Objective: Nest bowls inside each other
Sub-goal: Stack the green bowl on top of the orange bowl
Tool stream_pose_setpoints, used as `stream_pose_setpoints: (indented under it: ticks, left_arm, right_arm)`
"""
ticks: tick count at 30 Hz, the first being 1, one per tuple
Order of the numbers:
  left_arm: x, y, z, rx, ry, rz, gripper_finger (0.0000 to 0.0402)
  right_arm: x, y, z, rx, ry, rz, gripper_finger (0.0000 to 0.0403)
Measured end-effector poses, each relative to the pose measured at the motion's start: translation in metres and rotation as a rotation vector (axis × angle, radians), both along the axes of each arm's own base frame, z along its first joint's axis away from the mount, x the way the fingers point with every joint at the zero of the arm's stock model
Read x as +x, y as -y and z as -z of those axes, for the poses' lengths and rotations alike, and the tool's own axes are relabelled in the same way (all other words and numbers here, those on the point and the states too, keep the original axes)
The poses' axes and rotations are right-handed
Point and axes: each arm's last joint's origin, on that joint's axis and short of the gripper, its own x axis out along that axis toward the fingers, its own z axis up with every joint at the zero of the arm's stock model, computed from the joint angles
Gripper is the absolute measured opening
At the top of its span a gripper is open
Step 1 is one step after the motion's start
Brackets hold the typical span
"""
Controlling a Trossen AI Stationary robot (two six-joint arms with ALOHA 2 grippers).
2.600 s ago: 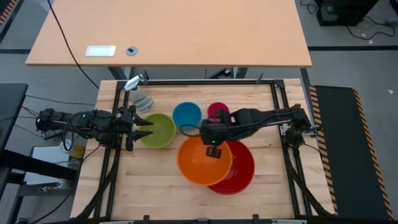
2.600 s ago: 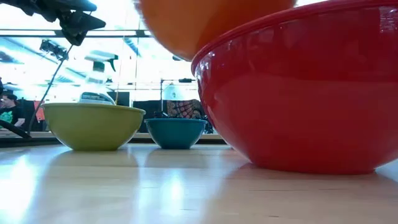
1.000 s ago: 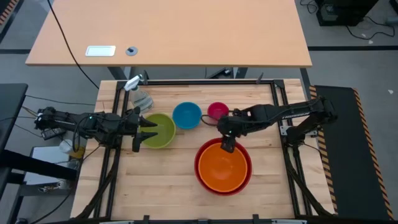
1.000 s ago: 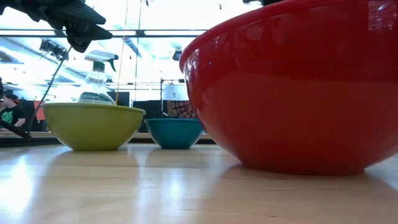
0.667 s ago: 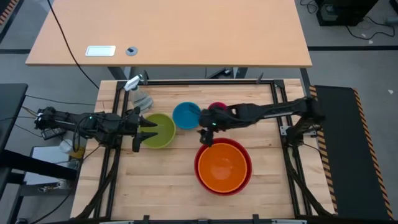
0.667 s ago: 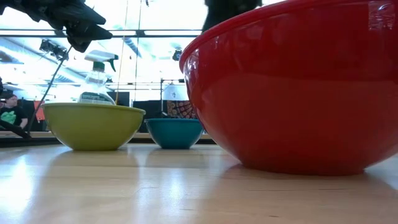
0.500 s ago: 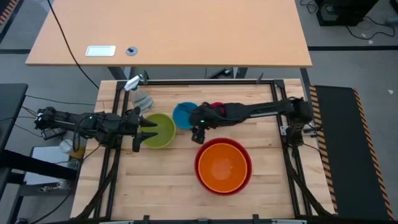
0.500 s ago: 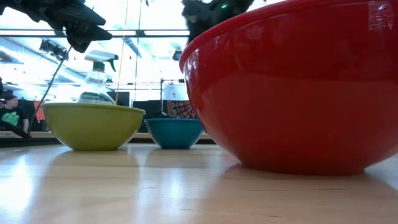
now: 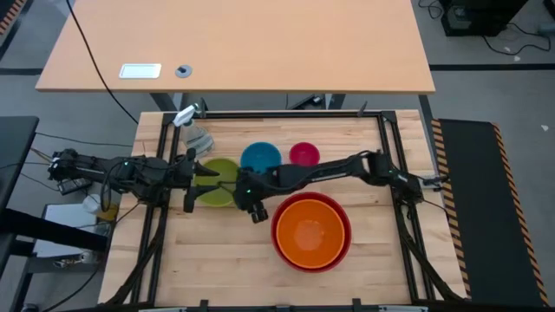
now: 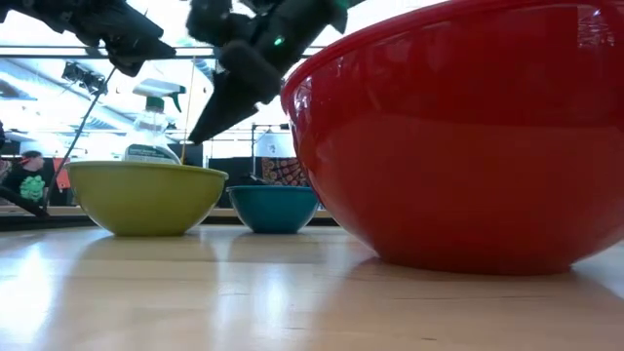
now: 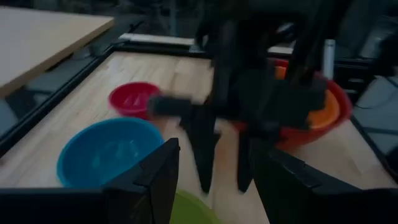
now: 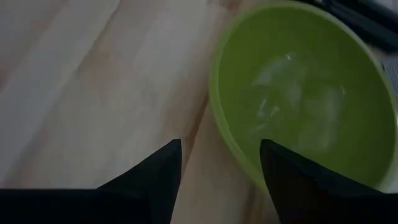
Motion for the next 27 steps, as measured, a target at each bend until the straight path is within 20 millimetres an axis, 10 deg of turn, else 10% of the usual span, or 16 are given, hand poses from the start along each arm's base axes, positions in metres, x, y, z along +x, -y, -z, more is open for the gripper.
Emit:
stream_pose_setpoints:
  ticks: [12, 21, 27]
  left_arm:
    - [-0.014, -0.002, -0.005, -0.038, 0.047, 0.008, 0.0199]
    - [-0.014, -0.002, -0.005, -0.039, 0.046, 0.009, 0.0199]
    - [-0.014, -0.002, -0.007, -0.011, 0.061, 0.019, 0.0199]
  right_arm:
    - [0.028, 0.001, 0.049, -0.319, -0.054, -0.12, 0.0177]
    - [0.027, -0.003, 0.051, -0.359, -0.071, -0.183, 0.0029]
    - [0.027, -0.009, 0.048, -0.393, -0.059, -0.235, 0.0027]
